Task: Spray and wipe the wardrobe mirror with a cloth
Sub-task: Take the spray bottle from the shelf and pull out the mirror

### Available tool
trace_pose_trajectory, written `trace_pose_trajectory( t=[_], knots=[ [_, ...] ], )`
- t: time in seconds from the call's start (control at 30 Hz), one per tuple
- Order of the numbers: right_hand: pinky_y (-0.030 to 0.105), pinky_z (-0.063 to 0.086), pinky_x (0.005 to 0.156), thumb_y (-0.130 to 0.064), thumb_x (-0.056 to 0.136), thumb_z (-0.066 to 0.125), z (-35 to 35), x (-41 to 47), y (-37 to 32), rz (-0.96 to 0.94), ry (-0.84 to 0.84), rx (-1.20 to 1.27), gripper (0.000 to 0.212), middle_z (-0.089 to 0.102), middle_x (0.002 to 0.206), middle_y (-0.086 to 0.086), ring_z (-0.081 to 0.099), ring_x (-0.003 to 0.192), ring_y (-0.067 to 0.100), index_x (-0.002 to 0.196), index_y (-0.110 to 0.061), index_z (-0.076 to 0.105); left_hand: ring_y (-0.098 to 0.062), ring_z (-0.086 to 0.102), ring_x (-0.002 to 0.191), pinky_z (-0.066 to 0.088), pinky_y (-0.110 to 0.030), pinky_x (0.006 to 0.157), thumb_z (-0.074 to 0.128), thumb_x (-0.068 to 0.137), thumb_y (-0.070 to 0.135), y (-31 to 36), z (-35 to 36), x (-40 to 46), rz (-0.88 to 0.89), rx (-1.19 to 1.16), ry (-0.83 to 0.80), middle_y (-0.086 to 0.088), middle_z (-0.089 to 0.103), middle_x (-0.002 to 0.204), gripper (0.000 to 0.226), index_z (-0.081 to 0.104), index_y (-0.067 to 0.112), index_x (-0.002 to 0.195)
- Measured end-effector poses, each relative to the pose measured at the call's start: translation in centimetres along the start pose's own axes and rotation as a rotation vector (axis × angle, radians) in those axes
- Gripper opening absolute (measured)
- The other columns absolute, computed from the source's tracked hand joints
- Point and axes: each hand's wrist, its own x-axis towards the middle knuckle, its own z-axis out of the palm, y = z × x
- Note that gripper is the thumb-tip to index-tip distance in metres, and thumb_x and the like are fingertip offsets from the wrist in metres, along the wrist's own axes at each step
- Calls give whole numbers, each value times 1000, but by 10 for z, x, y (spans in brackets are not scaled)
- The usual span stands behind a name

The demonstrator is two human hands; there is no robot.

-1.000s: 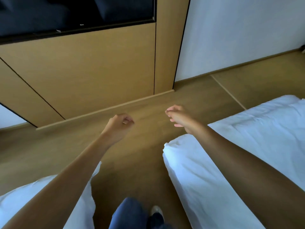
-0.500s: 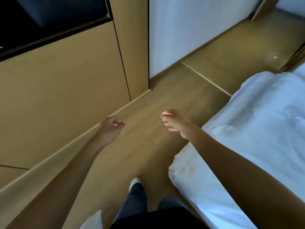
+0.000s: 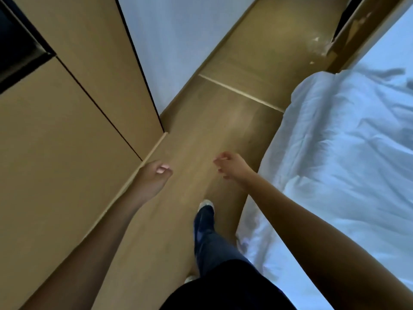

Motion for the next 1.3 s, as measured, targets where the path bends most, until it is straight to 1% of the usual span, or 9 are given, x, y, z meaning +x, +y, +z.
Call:
trace_pose_trajectory(
  t=[0.13,0.3,0.5,0.67,0.8,0.93,1.07,1.2,1.3],
  knots=[
    [36,52,82,-24,95,56,-38,69,-39,22,75,51,31,62,111,12,61,98,26,124,-12,58,-20,61,97,40,-26,75,58,90,27,46,-4,99,27,52,-51,-6,66,100,16,66,15,97],
    [39,52,88,-26,93,58,-91,143,-88,42,160,96,30,62,114,11,60,101,25,120,-12,60,-16,59,95,40,-23,68,54,95,24,123,-3,200,100,129,-116,-3,65,99,15,65,15,98],
    [39,52,92,-27,94,58,-149,218,-128,91,274,139,30,61,114,6,59,104,23,120,-13,60,-15,56,101,42,-26,83,52,97,27,191,2,307,167,187,-244,0,62,106,20,62,16,111],
    [35,49,87,-26,94,58,-188,298,-169,118,355,179,32,60,110,4,58,105,22,123,-12,58,-10,54,97,39,-23,78,49,98,31,237,2,417,222,246,-351,8,59,101,12,57,25,104],
    [35,49,89,-26,94,57,-217,357,-213,139,420,209,33,60,112,4,57,106,21,124,-13,58,-1,51,87,36,-14,65,48,99,30,280,-7,506,240,273,-436,11,57,99,7,55,29,100],
    [42,51,95,-26,92,58,-246,410,-260,149,479,220,31,60,116,7,57,108,23,121,-15,59,-9,50,95,38,-21,72,46,100,31,332,-24,583,304,378,-464,5,55,104,20,57,21,113],
    [33,49,84,-25,94,58,-279,455,-296,165,513,272,32,59,116,7,57,105,21,124,-15,57,-9,51,96,37,-24,78,46,100,32,374,-28,651,341,424,-486,5,56,104,25,59,19,117],
    [31,49,84,-24,94,57,-316,499,-316,185,531,326,30,58,117,6,57,103,19,124,-16,56,-10,52,97,37,-15,66,47,100,30,411,-15,712,351,428,-501,5,56,105,22,58,20,115],
    [35,49,88,-24,94,58,-354,541,-330,212,528,361,27,59,117,7,58,106,22,119,-16,57,-11,55,95,36,-12,64,49,99,29,443,3,760,355,420,-511,4,59,103,18,60,20,110]
  ],
)
